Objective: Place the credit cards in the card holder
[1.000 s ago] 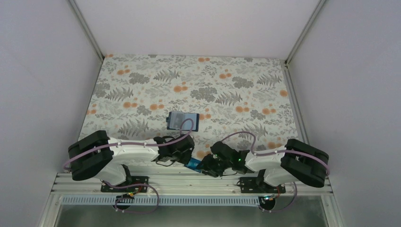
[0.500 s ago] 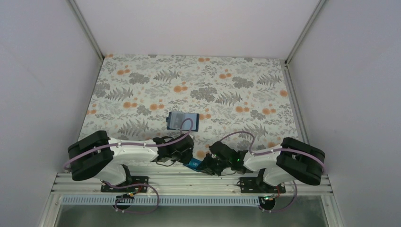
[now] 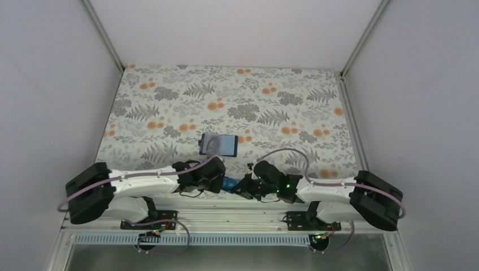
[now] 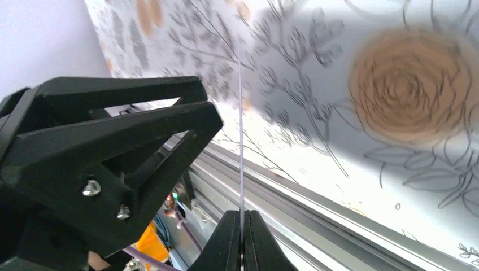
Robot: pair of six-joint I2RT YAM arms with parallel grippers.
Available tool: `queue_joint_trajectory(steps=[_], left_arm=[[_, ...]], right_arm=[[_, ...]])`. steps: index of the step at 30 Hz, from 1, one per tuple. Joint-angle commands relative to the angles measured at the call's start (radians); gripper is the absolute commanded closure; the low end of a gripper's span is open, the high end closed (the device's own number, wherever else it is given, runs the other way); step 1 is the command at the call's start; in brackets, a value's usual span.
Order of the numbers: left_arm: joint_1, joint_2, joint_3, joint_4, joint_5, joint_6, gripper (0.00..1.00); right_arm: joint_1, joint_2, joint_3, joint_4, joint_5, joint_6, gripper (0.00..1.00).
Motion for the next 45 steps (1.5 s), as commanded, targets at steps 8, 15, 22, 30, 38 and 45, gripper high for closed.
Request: queue_joint_trajectory(steps=[8, 15, 22, 30, 38, 45], left_arm=[[0.123, -0.208, 0.227, -0.216, -0.138, -0.008, 0.56], [0.282, -0.215, 0.327, -0.109, -0.03, 0.054, 0.54], [0.414, -0.161, 0.336, 0.171, 0.219, 0.037, 0.55], [0.502, -0.061, 0.336, 0.449, 0.42, -0.03, 0.55], [0.55, -0.014, 0.329, 0.65, 0.512, -0.094, 0.58], [0.57, -0.014, 0.296, 0.775, 0.548, -0.143, 0.61]], right_arm=[[-0.262, -0.171, 0.195, -0.219, -0.001, -0.26, 0.96], [-0.448, -0.144, 0.26, -0.1, -0.099, -0.244, 0.96], [-0.545, -0.07, 0.297, 0.142, -0.195, -0.138, 0.96], [-0.572, -0.015, 0.367, 0.321, -0.237, -0.038, 0.96], [-0.575, 0.037, 0.409, 0.42, -0.25, 0.028, 0.96], [-0.575, 0.071, 0.417, 0.486, -0.254, 0.063, 0.96]])
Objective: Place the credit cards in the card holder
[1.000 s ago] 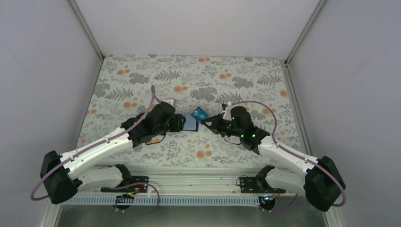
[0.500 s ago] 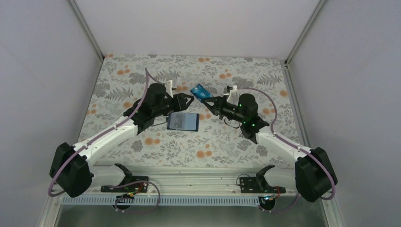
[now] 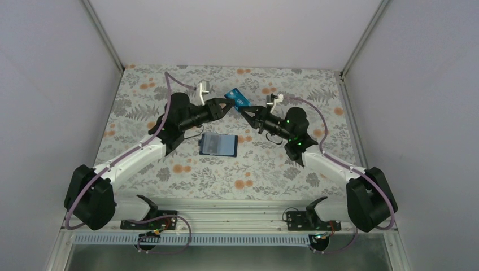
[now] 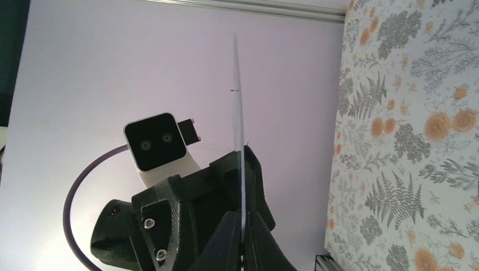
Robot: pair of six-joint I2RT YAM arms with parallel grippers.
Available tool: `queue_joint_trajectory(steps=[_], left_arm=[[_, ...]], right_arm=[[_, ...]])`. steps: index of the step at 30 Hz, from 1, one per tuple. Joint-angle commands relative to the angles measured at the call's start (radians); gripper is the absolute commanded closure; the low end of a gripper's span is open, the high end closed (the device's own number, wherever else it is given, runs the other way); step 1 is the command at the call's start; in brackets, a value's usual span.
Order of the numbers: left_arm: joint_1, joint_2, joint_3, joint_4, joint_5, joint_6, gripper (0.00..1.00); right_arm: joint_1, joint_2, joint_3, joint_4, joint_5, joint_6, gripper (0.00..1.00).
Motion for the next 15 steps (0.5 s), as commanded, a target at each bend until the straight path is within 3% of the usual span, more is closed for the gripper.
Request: queue_joint_trajectory(steps=[1, 15], left_arm=[[0.018, -0.002, -0.023, 0.144, 0.053, -0.054, 0.62], [0.028, 0.042, -0.061, 0.294, 0.084, -0.153, 0.66]], right_arm=[[-0.003, 0.019, 0.034, 0.103, -0.015, 0.036, 0.96], [-0.002, 0.024, 0.021, 0.19, 0.009, 0.074, 0.96]])
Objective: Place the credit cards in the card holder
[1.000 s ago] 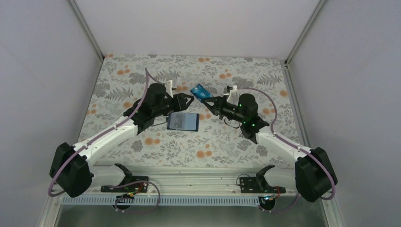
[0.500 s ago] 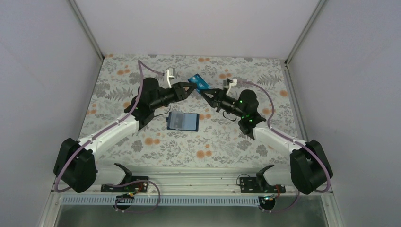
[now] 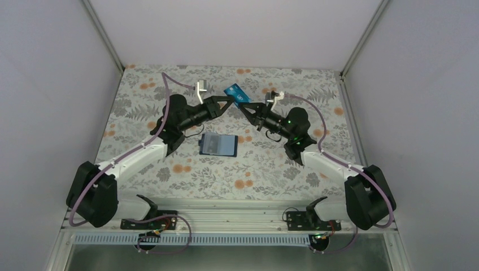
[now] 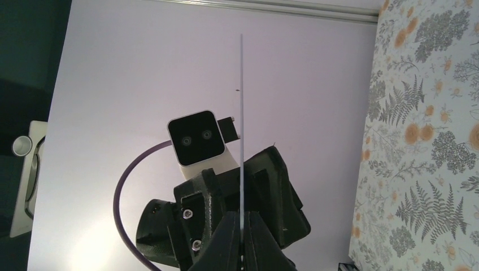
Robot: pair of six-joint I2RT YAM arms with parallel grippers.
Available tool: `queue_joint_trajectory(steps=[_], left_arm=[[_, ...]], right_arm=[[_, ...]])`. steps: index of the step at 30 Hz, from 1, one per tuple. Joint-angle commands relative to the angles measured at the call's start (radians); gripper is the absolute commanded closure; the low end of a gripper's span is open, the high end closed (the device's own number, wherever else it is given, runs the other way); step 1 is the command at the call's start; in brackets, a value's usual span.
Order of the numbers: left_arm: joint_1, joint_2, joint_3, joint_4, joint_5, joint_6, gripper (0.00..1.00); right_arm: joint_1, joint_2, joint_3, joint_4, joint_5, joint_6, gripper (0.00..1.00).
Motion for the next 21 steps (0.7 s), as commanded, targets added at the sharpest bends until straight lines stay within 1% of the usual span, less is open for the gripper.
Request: queue_joint_trajectory(steps=[1, 3, 5, 9, 21], left_arm=[[0.005, 0.023, -0.018, 0.109, 0.031, -0.042, 0.67], [0.005, 0.026, -0.022, 0.129, 0.03, -0.052, 0.68], [0.005, 0.031, -0.017, 0.136, 0.034, -0.048, 0.72], [0.005, 0.048, -0.013, 0.155, 0.047, -0.055, 0.77], [0.005, 0.083, -0.013, 0.219, 0.061, -0.08, 0.85]], right_arm=[[-0.002, -0.002, 0.018, 0.063, 0.016, 0.008, 0.96], [0.001, 0.0, 0.023, 0.062, 0.016, 0.005, 0.96], [0.002, 0.002, 0.023, 0.063, 0.016, 0.002, 0.96], [0.009, 0.008, 0.018, 0.073, 0.021, 0.003, 0.96], [0.028, 0.011, 0.009, 0.086, 0.028, -0.006, 0.96]])
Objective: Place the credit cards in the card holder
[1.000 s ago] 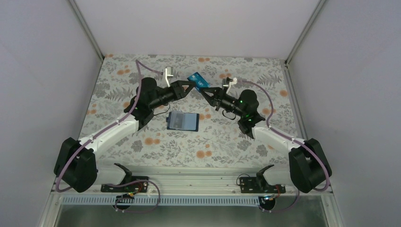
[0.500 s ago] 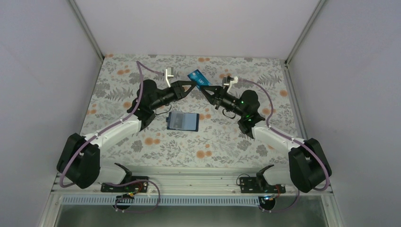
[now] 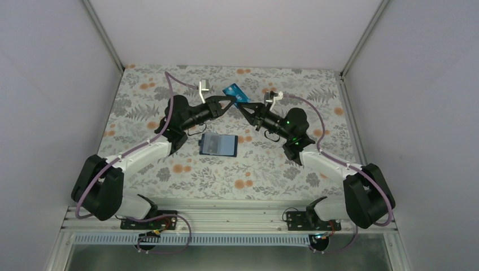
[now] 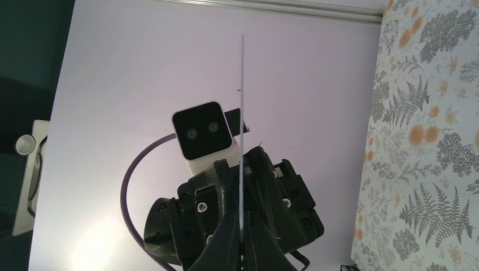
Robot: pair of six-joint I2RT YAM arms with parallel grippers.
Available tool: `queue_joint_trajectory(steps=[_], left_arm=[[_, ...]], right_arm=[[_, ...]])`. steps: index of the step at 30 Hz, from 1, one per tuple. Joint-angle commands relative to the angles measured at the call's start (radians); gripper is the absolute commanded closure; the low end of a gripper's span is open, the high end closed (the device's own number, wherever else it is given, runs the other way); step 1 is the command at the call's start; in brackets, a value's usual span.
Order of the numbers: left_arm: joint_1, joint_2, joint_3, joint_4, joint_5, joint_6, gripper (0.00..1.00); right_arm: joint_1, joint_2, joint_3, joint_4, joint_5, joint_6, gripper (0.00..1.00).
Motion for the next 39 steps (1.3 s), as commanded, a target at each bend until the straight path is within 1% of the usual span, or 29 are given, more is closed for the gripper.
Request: queue_joint_trajectory(steps=[1, 6, 8, 9, 11, 13, 15, 16, 18, 21, 26, 29, 39], left_arm=[[0.005, 0.016, -0.001, 0.066, 0.016, -0.009, 0.86], [0.004, 0.016, -0.001, 0.062, 0.014, -0.007, 0.97], [0.006, 0.013, -0.001, 0.045, 0.011, -0.001, 0.98], [0.007, 0.01, 0.001, 0.023, 0.012, 0.008, 0.98], [0.015, -0.008, 0.012, -0.061, 0.011, 0.045, 0.98], [0.029, -0.034, 0.022, -0.183, 0.007, 0.11, 0.98], [0.05, -0.058, 0.024, -0.305, -0.001, 0.185, 0.98], [0.062, -0.068, 0.023, -0.359, 0.0, 0.242, 0.98], [0.084, -0.076, 0.025, -0.472, 0.006, 0.331, 0.98], [0.122, -0.075, 0.025, -0.614, 0.03, 0.459, 0.98], [0.181, -0.06, -0.014, -0.733, 0.125, 0.624, 0.98], [0.186, -0.03, -0.021, -0.774, 0.136, 0.703, 0.98], [0.188, 0.086, -0.072, -0.73, 0.165, 0.766, 0.98]], right_arm=[[0.011, -0.003, 0.009, 0.055, 0.013, -0.013, 0.96], [0.01, -0.006, 0.01, 0.045, 0.003, -0.025, 0.96], [0.011, -0.007, 0.027, -0.016, -0.009, -0.045, 0.96], [0.01, -0.005, 0.045, -0.064, -0.029, -0.074, 0.96], [0.001, 0.003, 0.095, -0.201, -0.063, -0.162, 0.86], [-0.009, 0.007, 0.144, -0.392, -0.068, -0.292, 0.75], [-0.023, 0.02, 0.195, -0.58, -0.065, -0.421, 0.68], [-0.031, 0.024, 0.21, -0.647, -0.057, -0.49, 0.65], [-0.047, 0.036, 0.224, -0.764, -0.058, -0.582, 0.62], [-0.061, 0.042, 0.213, -0.855, -0.052, -0.689, 0.6], [-0.071, 0.054, 0.165, -0.957, -0.027, -0.858, 0.6], [-0.077, 0.08, 0.138, -0.978, -0.051, -0.92, 0.61], [-0.078, 0.214, 0.099, -0.966, -0.131, -0.982, 0.65]])
